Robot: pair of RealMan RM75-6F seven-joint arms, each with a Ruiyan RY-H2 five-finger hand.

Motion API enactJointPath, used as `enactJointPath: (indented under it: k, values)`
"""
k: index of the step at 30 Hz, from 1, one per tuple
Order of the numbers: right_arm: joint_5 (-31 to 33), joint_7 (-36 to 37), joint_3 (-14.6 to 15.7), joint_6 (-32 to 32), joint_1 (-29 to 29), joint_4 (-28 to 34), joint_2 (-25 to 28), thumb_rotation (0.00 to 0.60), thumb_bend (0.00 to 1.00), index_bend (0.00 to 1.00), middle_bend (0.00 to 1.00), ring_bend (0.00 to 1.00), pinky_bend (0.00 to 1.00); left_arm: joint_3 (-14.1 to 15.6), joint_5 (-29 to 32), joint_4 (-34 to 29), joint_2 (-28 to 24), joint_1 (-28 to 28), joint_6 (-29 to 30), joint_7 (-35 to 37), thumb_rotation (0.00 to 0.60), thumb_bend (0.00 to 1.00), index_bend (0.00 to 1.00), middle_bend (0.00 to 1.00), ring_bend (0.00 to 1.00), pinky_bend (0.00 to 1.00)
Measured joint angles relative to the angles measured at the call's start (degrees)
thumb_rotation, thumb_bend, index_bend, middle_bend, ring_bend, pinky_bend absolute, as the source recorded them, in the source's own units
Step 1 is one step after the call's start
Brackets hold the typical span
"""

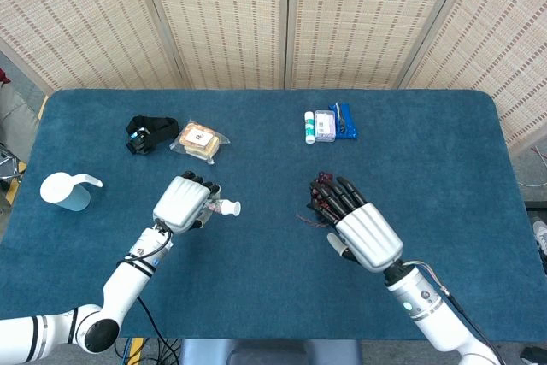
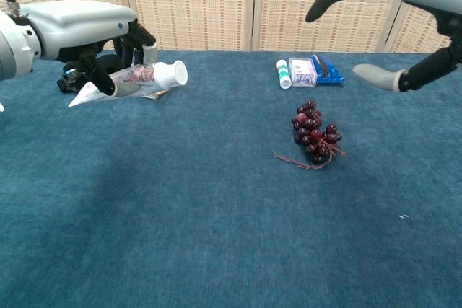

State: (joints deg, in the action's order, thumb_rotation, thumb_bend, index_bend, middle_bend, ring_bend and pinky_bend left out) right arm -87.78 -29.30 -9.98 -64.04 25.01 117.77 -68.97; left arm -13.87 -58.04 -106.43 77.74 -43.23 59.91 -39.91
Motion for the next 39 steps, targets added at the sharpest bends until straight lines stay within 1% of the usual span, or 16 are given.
enactJointPath:
  k: [6, 11, 19, 28, 39]
  values:
    - [2.8, -3.5, -1.3, 1.6, 3.3, -1.6, -5.4, 0.6, 0.34, 0.23, 0.02, 0.0, 0.0, -0.3, 4.2, -1.0, -0.3, -1.9, 0.3, -1.4, 0.6, 0.4, 0.54, 0.64, 0.42, 0.3]
    - [5.6, -5.6, -2.2, 2.9, 6.3, -4.3, -9.5, 0.6, 0.34, 0.23, 0.02, 0.0, 0.0, -0.1, 6.7, -2.0, -0.5, -3.2, 1.0, -2.2, 0.6, 0.4, 0.54, 0.64, 0.42, 0.3]
    - [10.0, -7.7, -3.1, 5.1, 10.9, -7.9, -14.4, 0.6, 0.34, 0.23, 0.02, 0.0, 0.0, 0.5, 9.0, -3.8, -0.7, -5.1, 2.5, -3.5, 0.6, 0.4, 0.54, 0.64, 0.42, 0.3]
    - [11.7, -7.1, -3.1, 5.8, 13.8, -10.1, -16.5, 0.6, 0.34, 0.23, 0.02, 0.0, 0.0, 1.3, 9.5, -4.5, 0.5, -7.1, 3.7, -4.5, 0.6, 0.4, 0.54, 0.64, 0.42, 0.3]
    - [13.1, -6.2, -2.6, 6.0, 15.8, -11.4, -17.2, 0.6, 0.34, 0.23, 0.02, 0.0, 0.0, 1.8, 11.1, -4.4, 1.8, -9.0, 4.9, -5.7, 0.6, 0.4, 0.54, 0.65, 0.42, 0.31]
